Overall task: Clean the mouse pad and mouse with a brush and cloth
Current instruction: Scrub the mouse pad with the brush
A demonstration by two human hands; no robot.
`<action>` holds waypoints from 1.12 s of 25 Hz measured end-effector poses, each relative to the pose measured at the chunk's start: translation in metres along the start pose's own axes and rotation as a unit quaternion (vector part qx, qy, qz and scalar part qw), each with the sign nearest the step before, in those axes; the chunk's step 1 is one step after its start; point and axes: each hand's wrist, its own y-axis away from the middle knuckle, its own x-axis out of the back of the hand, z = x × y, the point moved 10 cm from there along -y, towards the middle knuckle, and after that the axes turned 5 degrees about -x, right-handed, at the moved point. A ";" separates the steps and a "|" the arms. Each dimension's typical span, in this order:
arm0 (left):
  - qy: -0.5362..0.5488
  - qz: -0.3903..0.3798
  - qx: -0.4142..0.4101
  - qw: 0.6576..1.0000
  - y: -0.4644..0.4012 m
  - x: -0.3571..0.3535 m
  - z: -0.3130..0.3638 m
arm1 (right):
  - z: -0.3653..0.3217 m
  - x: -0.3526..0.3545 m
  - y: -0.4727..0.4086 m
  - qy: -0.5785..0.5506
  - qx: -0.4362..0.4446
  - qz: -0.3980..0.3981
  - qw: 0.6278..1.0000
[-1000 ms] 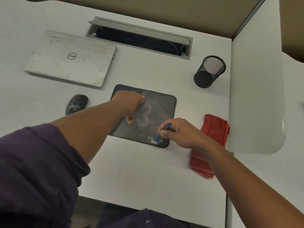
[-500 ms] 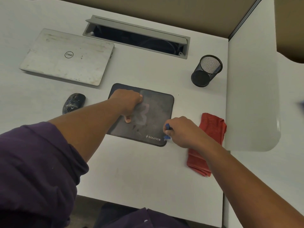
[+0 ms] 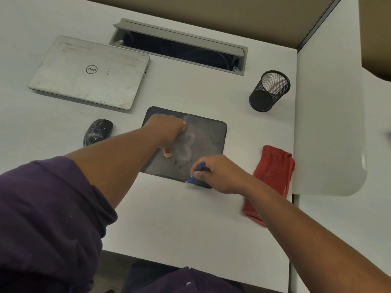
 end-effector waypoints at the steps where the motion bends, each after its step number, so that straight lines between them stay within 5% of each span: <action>1: 0.002 0.000 0.001 1.000 0.000 0.000 0.000 | -0.005 0.005 -0.002 -0.056 0.007 0.035 0.998; 4: 0.005 -0.001 0.002 1.000 0.000 0.002 0.000 | -0.014 0.032 -0.007 -0.056 0.029 0.217 0.974; 7: 0.005 0.002 -0.002 1.000 0.000 0.001 0.001 | -0.026 -0.009 -0.023 0.024 0.043 0.078 0.996; 9: 0.003 0.008 -0.005 1.000 0.000 0.002 0.001 | -0.033 -0.026 -0.024 -0.021 0.048 0.004 0.999; 13: 0.002 0.017 -0.003 1.000 0.000 0.003 0.001 | -0.038 -0.002 -0.025 -0.095 0.043 0.104 0.989; 17: 0.013 0.005 -0.002 1.000 0.000 0.000 -0.001 | -0.024 -0.025 -0.025 0.117 0.002 -0.037 0.992; 19: 0.020 0.003 -0.001 1.000 -0.001 -0.001 -0.001 | -0.020 -0.007 -0.025 0.168 0.009 -0.008 0.986; 23: 0.010 0.014 -0.010 1.000 0.000 0.001 0.001 | -0.039 -0.002 -0.024 -0.002 0.041 0.028 0.999; 28: 0.016 0.010 -0.008 1.000 0.000 0.000 -0.001 | -0.020 -0.011 -0.022 0.218 0.002 -0.040 0.975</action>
